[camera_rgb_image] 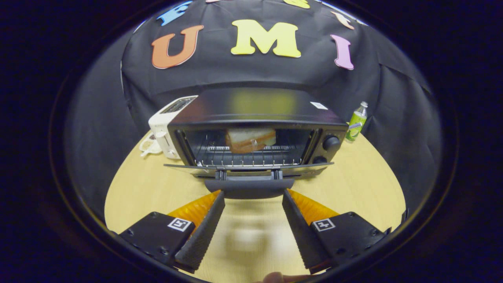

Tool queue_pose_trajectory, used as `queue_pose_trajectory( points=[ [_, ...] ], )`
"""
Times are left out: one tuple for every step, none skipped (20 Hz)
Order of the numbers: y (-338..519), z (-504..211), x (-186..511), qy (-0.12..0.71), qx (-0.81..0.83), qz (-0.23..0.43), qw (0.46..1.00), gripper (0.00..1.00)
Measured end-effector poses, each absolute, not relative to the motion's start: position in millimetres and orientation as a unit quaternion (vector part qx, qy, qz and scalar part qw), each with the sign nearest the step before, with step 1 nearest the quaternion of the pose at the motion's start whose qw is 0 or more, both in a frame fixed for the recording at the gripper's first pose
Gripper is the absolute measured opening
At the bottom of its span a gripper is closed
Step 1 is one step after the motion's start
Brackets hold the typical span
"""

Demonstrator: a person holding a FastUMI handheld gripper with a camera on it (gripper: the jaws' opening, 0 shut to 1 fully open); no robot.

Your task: Open the toaster oven, put the food inside, and close the toaster oven door.

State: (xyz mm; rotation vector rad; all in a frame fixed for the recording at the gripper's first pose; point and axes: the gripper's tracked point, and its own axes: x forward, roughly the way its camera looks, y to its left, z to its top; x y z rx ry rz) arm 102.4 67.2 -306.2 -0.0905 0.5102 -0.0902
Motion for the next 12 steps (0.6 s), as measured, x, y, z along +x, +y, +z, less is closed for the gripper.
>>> queue_pose_trajectory(
  points=[
    [68, -289, 105, 0.238, -0.045, -0.043, 0.969, 0.97],
    [68, -275, 102, 0.225, -0.047, -0.039, 0.972, 0.96],
    [69, -258, 100, 0.211, -0.048, -0.033, 0.976, 0.96],
    [70, -241, 98, 0.199, -0.049, -0.025, 0.978, 0.97],
    [69, -225, 94, 0.186, -0.050, -0.017, 0.981, 0.97],
    [69, -208, 87, 0.172, -0.053, -0.011, 0.984, 0.97],
    [66, -188, 79, 0.156, -0.057, -0.010, 0.986, 0.96],
    [64, -171, 72, 0.143, -0.056, -0.009, 0.988, 0.96],
    [62, -154, 66, 0.129, -0.052, -0.008, 0.990, 0.96],
    [61, -136, 58, 0.116, -0.045, -0.008, 0.992, 0.96],
    [58, -119, 51, 0.105, -0.039, -0.008, 0.994, 0.96],
    [56, -104, 43, 0.099, -0.033, -0.009, 0.994, 0.97]
  ],
)
